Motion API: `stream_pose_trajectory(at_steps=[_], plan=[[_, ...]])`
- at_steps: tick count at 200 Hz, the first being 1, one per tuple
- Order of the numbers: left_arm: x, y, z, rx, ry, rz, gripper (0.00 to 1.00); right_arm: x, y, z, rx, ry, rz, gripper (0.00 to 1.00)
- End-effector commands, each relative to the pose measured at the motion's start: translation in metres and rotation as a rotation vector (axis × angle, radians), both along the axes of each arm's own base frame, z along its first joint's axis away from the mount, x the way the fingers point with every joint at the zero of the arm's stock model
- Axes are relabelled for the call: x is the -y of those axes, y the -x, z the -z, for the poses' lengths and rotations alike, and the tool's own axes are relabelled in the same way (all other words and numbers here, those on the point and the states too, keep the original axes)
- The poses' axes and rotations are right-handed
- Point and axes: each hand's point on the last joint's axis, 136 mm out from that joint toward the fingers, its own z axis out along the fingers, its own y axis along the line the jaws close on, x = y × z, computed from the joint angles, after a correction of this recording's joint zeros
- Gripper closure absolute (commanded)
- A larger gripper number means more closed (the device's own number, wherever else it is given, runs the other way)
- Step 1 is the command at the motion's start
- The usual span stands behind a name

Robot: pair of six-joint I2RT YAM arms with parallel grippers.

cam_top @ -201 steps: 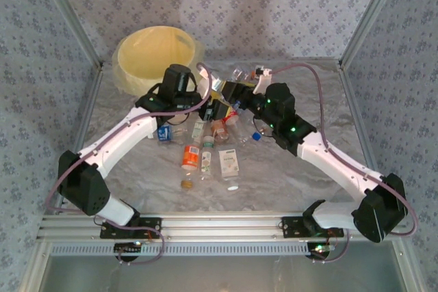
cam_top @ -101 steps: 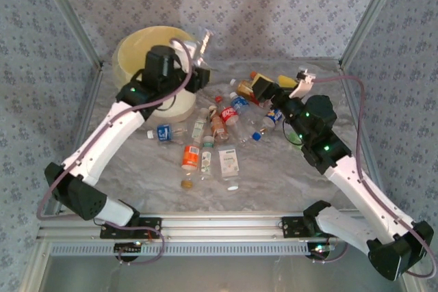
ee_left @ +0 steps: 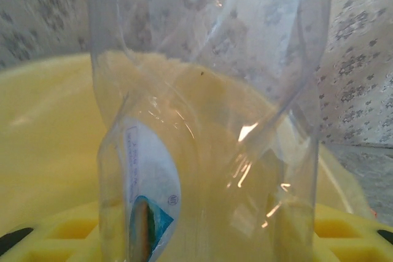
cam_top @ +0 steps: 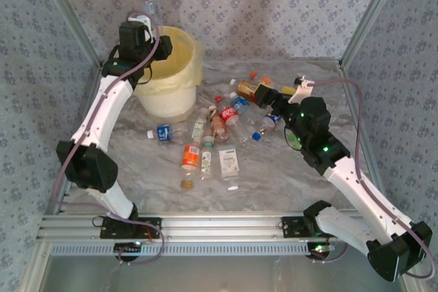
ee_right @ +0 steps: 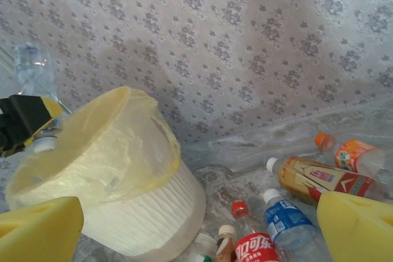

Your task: Put the plastic bottles in the bin

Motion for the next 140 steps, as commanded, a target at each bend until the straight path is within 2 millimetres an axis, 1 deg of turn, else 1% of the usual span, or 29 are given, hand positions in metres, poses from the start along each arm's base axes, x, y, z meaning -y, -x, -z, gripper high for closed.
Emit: stream_pose_trajectory(at_steps=[1, 20, 36, 50, 62, 89, 120, 140], plan=[[0.013, -0.001, -0.013, -0.008, 0.171, 0.059, 0.5, 0.018, -0.001, 0.002, -0.04, 0.024, 0.087, 0.0], [0.024, -0.003, 0.004, -0.043, 0.226, 0.098, 0.5, 0.022, -0.003, 0.013, -0.081, 0.03, 0.108, 0.0], [0.032, -0.006, 0.018, -0.079, 0.247, 0.131, 0.49, 0.024, -0.005, 0.018, -0.105, 0.028, 0.117, 0.0], [0.04, -0.008, 0.025, -0.101, 0.263, 0.173, 0.49, 0.024, -0.007, 0.021, -0.127, 0.035, 0.119, 0.0], [0.047, -0.008, 0.03, -0.117, 0.279, 0.203, 0.48, 0.024, -0.009, 0.025, -0.143, 0.043, 0.119, 0.0], [0.054, -0.009, 0.041, -0.147, 0.293, 0.239, 0.45, 0.023, -0.011, 0.032, -0.17, 0.053, 0.117, 0.0], [0.066, -0.008, 0.049, -0.171, 0.318, 0.302, 0.38, 0.025, -0.012, 0.044, -0.215, 0.075, 0.123, 0.0], [0.066, -0.008, 0.051, -0.177, 0.32, 0.306, 0.32, 0.029, -0.013, 0.051, -0.239, 0.088, 0.137, 0.0]])
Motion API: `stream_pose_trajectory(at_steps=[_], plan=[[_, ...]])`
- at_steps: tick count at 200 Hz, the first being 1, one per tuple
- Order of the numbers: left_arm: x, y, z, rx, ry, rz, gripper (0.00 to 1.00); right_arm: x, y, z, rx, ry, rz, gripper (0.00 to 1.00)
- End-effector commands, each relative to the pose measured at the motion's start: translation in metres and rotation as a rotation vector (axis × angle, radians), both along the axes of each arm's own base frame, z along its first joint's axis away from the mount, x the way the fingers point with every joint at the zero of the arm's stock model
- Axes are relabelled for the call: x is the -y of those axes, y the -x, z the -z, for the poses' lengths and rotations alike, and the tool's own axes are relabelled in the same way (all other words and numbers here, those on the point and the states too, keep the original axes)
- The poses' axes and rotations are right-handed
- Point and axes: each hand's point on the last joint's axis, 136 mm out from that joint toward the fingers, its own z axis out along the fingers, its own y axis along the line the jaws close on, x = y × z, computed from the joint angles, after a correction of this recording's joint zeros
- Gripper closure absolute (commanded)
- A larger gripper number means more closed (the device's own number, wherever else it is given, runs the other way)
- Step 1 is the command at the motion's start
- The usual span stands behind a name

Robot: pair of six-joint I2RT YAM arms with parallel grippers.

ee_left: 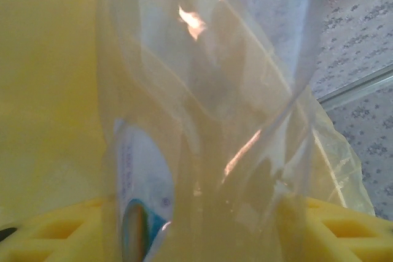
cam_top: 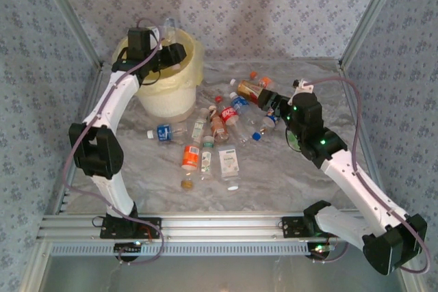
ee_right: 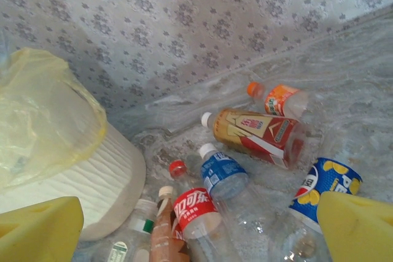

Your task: Put the plastic bottles in the bin

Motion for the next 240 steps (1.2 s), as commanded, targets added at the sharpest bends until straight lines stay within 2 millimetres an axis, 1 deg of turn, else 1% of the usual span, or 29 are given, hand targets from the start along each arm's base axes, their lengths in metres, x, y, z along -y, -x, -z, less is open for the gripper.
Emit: stream_pose_trajectory(at_steps=[1, 19, 41, 75, 78, 99, 114, 121, 141, 167, 170, 187, 204, 222, 229, 233, 240], plan=[[0.011, 0.001, -0.005, 0.02, 0.036, 0.054, 0.31, 0.007, 0.0, -0.004, -0.016, 0.002, 0.03, 0.0], [0.01, 0.001, -0.005, 0.018, 0.032, 0.054, 0.25, 0.011, -0.001, 0.003, -0.035, 0.01, 0.043, 0.0], [0.01, 0.003, -0.008, 0.025, 0.032, 0.058, 0.24, 0.017, -0.001, 0.014, -0.068, 0.026, 0.059, 0.0], [0.009, 0.007, -0.017, 0.046, 0.028, 0.063, 0.21, 0.039, 0.003, 0.04, -0.152, 0.031, 0.119, 0.0], [0.009, 0.008, -0.018, 0.047, 0.026, 0.061, 0.21, 0.041, 0.004, 0.042, -0.164, 0.011, 0.133, 0.0], [0.002, 0.014, -0.028, 0.071, 0.002, 0.038, 0.18, 0.068, 0.013, 0.07, -0.278, -0.029, 0.23, 0.0], [-0.001, 0.022, -0.042, 0.1, -0.004, 0.03, 0.15, 0.091, 0.023, 0.095, -0.39, -0.081, 0.314, 0.0], [-0.002, 0.026, -0.049, 0.115, -0.003, 0.033, 0.14, 0.104, 0.029, 0.107, -0.443, -0.113, 0.362, 0.0], [-0.003, 0.042, -0.072, 0.17, 0.009, 0.044, 0.11, 0.124, 0.043, 0.136, -0.569, -0.219, 0.458, 0.0], [-0.005, 0.064, -0.094, 0.241, 0.032, 0.061, 0.05, 0.137, 0.051, 0.159, -0.646, -0.372, 0.567, 0.0], [-0.004, 0.067, -0.097, 0.25, 0.037, 0.064, 0.05, 0.138, 0.056, 0.164, -0.673, -0.386, 0.59, 0.0], [0.0, 0.084, -0.107, 0.291, 0.065, 0.107, 0.02, 0.145, 0.064, 0.174, -0.721, -0.486, 0.71, 0.0], [0.007, 0.105, -0.111, 0.32, 0.094, 0.172, 0.02, 0.147, 0.073, 0.186, -0.782, -0.618, 0.825, 0.0], [0.018, 0.128, -0.11, 0.341, 0.132, 0.231, 0.02, 0.142, 0.065, 0.192, -0.786, -0.755, 0.833, 0.0], [0.024, 0.139, -0.108, 0.351, 0.149, 0.261, 0.02, 0.14, 0.067, 0.197, -0.807, -0.802, 0.855, 0.0], [0.027, 0.145, -0.108, 0.358, 0.155, 0.281, 0.02, 0.141, 0.061, 0.195, -0.789, -0.83, 0.856, 0.0], [0.034, 0.158, -0.105, 0.364, 0.157, 0.315, 0.02, 0.141, 0.059, 0.197, -0.796, -0.863, 0.873, 0.0]])
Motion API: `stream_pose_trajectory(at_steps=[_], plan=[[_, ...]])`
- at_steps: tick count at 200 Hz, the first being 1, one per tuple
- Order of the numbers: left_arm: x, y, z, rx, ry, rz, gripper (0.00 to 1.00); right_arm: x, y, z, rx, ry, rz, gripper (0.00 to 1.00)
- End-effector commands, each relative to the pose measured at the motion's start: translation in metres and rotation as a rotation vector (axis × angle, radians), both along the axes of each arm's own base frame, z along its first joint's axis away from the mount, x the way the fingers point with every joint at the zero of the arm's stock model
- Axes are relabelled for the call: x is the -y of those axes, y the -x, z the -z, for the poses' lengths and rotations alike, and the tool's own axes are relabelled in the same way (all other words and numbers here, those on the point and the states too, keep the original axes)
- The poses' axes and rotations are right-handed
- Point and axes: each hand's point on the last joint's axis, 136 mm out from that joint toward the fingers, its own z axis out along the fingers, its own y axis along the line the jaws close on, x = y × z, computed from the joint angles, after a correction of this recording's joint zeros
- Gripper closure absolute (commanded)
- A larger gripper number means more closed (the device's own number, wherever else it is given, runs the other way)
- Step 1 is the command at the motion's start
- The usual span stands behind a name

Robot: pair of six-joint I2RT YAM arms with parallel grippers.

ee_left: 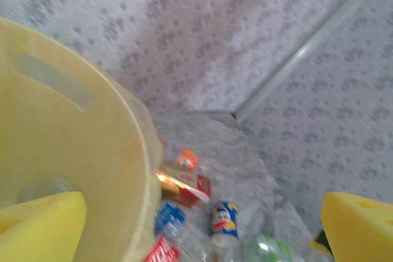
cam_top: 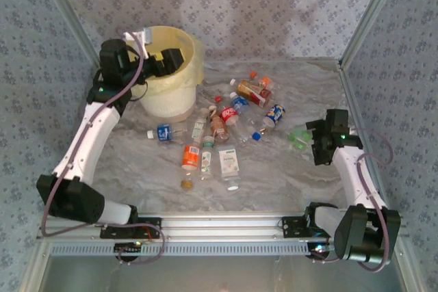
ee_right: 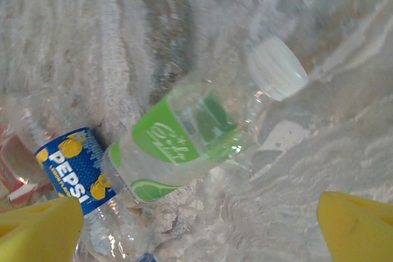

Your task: Put the plastic bottles in the bin

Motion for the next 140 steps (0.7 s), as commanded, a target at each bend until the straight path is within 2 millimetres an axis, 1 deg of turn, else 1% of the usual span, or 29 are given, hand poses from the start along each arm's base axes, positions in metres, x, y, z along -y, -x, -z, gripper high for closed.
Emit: stream_pose_trajectory(at_steps=[1, 17, 30, 43, 54, 68, 105, 123, 140], plan=[[0.028, 0.038, -0.006, 0.069, 0.04, 0.154, 0.02, -0.008, -0.004, 0.01, -0.017, -0.19, 0.159, 0.0], [0.043, 0.066, -0.001, 0.097, -0.001, 0.22, 0.02, -0.008, -0.009, 0.015, -0.031, -0.227, 0.204, 0.0], [0.051, 0.087, 0.003, 0.125, -0.054, 0.258, 0.02, -0.008, -0.016, 0.017, -0.038, -0.251, 0.227, 0.0], [0.057, 0.102, 0.008, 0.146, -0.1, 0.271, 0.02, -0.008, -0.028, 0.019, -0.029, -0.27, 0.228, 0.0], [0.059, 0.11, 0.012, 0.151, -0.113, 0.276, 0.02, -0.006, -0.033, 0.023, -0.051, -0.274, 0.238, 0.0], [0.059, 0.114, 0.018, 0.143, -0.107, 0.274, 0.02, -0.003, -0.037, 0.031, -0.086, -0.28, 0.264, 0.0], [0.05, 0.108, 0.04, 0.091, -0.125, 0.204, 0.02, 0.006, -0.053, 0.046, -0.104, -0.287, 0.337, 0.0], [0.047, 0.107, 0.047, 0.073, -0.148, 0.189, 0.02, 0.011, -0.056, 0.052, -0.121, -0.273, 0.362, 0.0], [0.044, 0.106, 0.051, 0.068, -0.167, 0.176, 0.02, 0.017, -0.057, 0.058, -0.139, -0.26, 0.384, 0.02]])
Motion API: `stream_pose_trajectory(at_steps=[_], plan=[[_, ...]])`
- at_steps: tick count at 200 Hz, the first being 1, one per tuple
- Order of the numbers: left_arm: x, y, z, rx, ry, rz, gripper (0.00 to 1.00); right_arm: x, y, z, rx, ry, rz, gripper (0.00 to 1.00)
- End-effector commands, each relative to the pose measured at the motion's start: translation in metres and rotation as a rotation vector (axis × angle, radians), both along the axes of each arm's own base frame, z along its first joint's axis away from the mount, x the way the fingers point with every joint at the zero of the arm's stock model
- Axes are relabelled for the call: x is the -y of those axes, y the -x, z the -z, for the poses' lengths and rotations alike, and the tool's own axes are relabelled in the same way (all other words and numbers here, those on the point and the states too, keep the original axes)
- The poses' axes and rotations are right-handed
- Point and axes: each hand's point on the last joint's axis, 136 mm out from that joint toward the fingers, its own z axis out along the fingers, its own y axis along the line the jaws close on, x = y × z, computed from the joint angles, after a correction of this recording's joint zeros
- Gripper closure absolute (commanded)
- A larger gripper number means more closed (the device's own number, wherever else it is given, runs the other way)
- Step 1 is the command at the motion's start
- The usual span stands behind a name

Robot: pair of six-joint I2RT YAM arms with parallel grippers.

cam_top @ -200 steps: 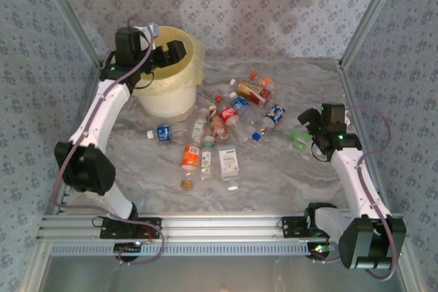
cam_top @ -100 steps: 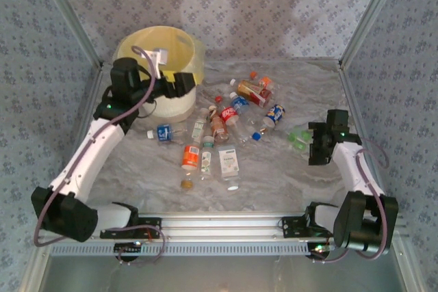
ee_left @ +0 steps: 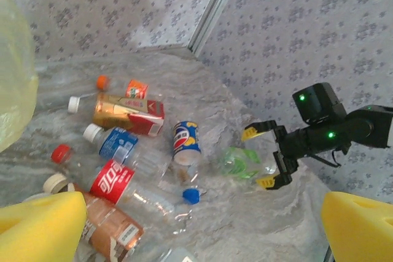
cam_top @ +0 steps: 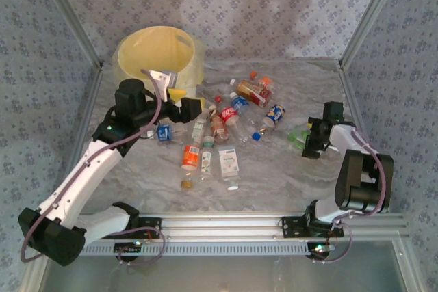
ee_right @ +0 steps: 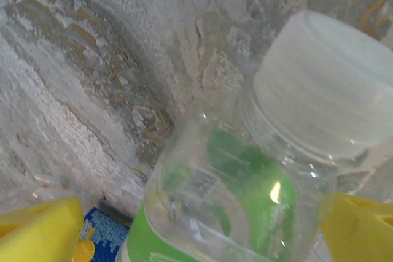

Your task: Put the plastic bottles in the bin

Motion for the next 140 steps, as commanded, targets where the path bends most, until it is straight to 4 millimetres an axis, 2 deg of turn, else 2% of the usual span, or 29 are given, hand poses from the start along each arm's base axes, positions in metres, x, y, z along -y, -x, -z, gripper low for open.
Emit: stream_pose_trajectory(at_steps=[1, 45, 92, 104, 125, 140], plan=[[-0.006, -0.002, 0.001, 0.026, -0.033, -0.034, 0.02, 0.014, -0.008, 0.001, -0.014, 0.022, 0.073, 0.02], [-0.008, -0.003, 0.006, 0.024, -0.051, -0.044, 0.02, 0.021, -0.008, 0.016, -0.034, 0.035, 0.077, 0.04], [-0.004, 0.002, 0.008, 0.031, -0.03, -0.013, 0.02, 0.024, -0.013, 0.026, -0.017, 0.034, 0.054, 0.22], [-0.005, 0.002, 0.009, 0.028, -0.032, -0.014, 0.02, 0.025, -0.011, 0.028, -0.02, 0.037, 0.059, 0.23], [-0.004, 0.001, 0.012, 0.023, -0.034, -0.017, 0.02, 0.025, -0.011, 0.027, -0.006, 0.047, 0.045, 0.26], [-0.004, 0.0, 0.014, 0.018, -0.034, -0.015, 0.02, 0.025, -0.013, 0.023, 0.019, 0.059, 0.032, 0.32]])
